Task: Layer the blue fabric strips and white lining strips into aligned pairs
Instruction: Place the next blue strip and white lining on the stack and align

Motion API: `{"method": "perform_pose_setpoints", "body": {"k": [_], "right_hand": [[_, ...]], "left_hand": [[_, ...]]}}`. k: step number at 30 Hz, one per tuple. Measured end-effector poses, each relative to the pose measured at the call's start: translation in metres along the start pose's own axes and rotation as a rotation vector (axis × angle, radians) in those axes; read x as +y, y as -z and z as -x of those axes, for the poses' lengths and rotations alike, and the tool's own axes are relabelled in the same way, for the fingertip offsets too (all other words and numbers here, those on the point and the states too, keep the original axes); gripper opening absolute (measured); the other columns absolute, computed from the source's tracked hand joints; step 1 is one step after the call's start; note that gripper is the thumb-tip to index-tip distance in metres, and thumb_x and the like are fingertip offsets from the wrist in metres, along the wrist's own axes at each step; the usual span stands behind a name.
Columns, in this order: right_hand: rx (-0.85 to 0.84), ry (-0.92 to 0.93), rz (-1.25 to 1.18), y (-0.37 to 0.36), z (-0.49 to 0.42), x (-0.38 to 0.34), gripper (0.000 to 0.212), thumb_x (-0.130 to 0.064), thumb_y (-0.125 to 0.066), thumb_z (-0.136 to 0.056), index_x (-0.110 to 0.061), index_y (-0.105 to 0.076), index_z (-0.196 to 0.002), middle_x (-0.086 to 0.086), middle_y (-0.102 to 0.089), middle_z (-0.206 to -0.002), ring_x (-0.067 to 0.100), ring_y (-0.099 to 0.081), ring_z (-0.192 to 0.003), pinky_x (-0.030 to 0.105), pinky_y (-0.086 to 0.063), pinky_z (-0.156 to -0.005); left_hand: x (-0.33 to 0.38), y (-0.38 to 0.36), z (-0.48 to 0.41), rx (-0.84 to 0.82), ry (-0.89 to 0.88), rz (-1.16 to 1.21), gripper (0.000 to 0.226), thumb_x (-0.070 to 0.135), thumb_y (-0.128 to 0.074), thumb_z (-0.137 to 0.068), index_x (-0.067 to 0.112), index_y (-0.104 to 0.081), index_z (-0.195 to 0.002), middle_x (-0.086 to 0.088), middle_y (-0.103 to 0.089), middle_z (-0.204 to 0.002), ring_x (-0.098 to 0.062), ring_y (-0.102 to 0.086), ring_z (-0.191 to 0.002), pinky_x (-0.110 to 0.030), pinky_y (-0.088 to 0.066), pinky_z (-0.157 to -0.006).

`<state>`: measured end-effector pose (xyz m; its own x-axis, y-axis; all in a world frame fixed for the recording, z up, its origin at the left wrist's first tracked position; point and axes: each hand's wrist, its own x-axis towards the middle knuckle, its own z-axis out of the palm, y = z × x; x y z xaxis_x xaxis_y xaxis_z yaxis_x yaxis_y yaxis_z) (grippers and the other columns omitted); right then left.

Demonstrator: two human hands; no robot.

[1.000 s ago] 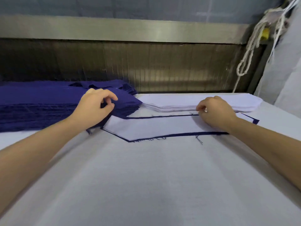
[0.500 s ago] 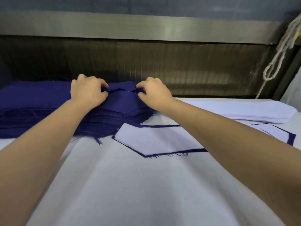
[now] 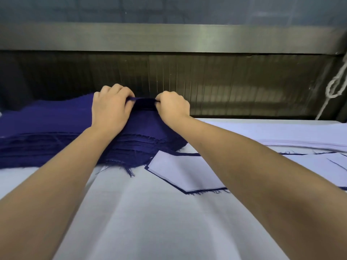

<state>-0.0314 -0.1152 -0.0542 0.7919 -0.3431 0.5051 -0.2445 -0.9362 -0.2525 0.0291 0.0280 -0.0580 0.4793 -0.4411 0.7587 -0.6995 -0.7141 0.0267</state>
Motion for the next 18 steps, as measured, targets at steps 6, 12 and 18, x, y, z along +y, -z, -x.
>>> {"method": "perform_pose_setpoints", "body": {"k": [6, 12, 18], "right_hand": [[0.064, -0.067, -0.304, 0.015, 0.002, 0.004, 0.032, -0.017, -0.039, -0.096, -0.025, -0.063, -0.116, 0.005, -0.07, -0.1, 0.029, -0.064, -0.092, 0.033, -0.049, -0.082], [0.118, -0.01, -0.558, 0.017, 0.019, 0.012, 0.026, -0.014, -0.041, -0.097, -0.018, -0.063, -0.11, 0.002, -0.069, -0.082, 0.018, -0.068, -0.062, 0.044, -0.055, -0.075], [0.135, -0.033, -0.638, 0.02, 0.026, 0.017, 0.022, -0.013, -0.04, -0.097, -0.015, -0.06, -0.107, -0.002, -0.066, -0.088, 0.014, -0.069, -0.066, 0.044, -0.057, -0.066]], "left_hand": [[0.0, -0.001, 0.0, 0.019, 0.014, 0.087, 0.018, 0.001, -0.055, -0.088, 0.007, -0.059, -0.104, -0.014, -0.059, -0.105, -0.036, -0.048, -0.098, -0.041, -0.032, -0.083], [0.001, 0.0, 0.004, 0.036, 0.072, 0.024, 0.046, -0.007, -0.054, -0.081, 0.01, -0.055, -0.124, -0.017, -0.05, -0.116, -0.036, -0.046, -0.101, -0.041, -0.033, -0.083], [-0.008, -0.002, 0.008, 0.016, 0.131, -0.065, 0.052, -0.002, -0.055, -0.084, 0.012, -0.051, -0.134, -0.018, -0.049, -0.121, -0.04, -0.042, -0.103, -0.043, -0.031, -0.083]]}}
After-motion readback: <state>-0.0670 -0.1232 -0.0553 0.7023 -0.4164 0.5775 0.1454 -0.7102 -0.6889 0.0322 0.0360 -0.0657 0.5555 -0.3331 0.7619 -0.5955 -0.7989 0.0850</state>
